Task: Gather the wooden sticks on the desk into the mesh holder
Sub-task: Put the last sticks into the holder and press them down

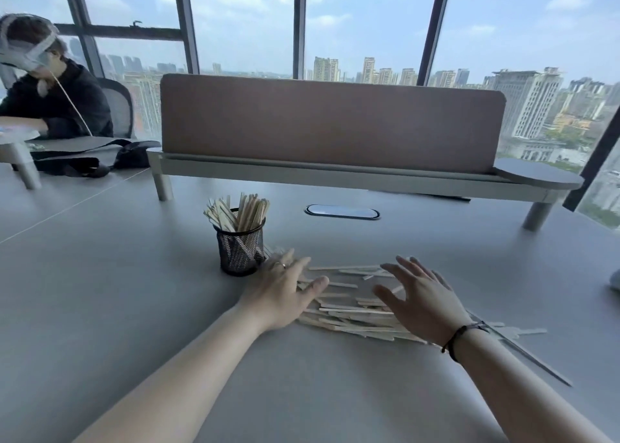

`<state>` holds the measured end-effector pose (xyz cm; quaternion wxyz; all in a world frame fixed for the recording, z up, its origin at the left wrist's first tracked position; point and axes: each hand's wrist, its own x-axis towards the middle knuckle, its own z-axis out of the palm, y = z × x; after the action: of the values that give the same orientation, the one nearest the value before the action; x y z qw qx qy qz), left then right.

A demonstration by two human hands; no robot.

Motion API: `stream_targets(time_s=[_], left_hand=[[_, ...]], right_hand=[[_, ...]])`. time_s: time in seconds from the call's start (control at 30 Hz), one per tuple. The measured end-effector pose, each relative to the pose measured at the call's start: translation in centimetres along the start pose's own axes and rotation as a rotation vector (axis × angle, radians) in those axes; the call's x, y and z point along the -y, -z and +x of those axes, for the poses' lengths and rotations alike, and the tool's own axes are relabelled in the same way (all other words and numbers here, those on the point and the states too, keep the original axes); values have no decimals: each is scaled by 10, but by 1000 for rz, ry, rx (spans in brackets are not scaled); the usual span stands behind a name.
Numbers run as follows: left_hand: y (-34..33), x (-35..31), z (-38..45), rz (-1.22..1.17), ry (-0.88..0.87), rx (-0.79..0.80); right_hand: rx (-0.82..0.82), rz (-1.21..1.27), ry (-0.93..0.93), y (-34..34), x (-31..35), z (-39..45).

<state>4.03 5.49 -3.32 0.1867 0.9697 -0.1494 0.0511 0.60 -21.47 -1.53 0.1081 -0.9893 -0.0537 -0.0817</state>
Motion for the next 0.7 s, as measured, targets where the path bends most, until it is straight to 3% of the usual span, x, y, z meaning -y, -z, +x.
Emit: stream_targets(time_s=[0.2,0.5,0.7], left_hand=[[-1,-17,6,108,119,111],[-13,-47,-8,-130,-194,92],[-9,-45,-15,-394,-303,70]], right_hand=[[139,63,-166,-5,-14,-13],[108,85,-38,-11,-8,-3],[57,93,25,-14,-9,5]])
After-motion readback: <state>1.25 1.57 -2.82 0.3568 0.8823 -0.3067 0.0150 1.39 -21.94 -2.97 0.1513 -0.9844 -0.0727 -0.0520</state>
